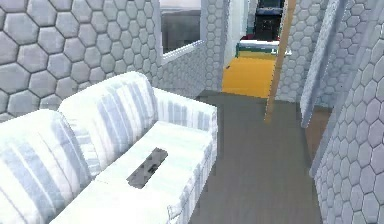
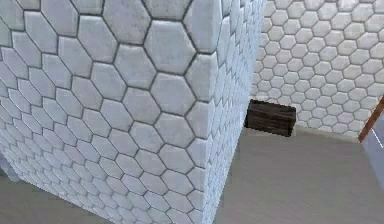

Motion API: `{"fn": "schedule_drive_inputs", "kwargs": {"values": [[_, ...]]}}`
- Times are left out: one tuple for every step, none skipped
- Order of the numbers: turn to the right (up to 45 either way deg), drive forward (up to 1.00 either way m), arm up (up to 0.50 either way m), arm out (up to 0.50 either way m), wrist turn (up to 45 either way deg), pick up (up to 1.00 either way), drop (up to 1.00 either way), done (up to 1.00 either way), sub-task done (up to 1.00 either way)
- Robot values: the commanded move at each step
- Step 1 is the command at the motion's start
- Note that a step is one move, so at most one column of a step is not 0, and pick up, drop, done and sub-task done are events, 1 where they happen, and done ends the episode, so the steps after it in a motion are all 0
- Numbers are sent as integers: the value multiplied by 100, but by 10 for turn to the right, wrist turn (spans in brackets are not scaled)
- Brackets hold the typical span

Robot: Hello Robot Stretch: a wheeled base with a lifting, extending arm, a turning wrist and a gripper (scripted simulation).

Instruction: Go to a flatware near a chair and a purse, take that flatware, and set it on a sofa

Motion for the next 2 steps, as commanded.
{"fn": "schedule_drive_inputs", "kwargs": {"values": [[210, 0, 0, 0, 0, 0, 0, 0, 0], [0, 100, 0, 0, 0, 0, 0, 0, 0]]}}
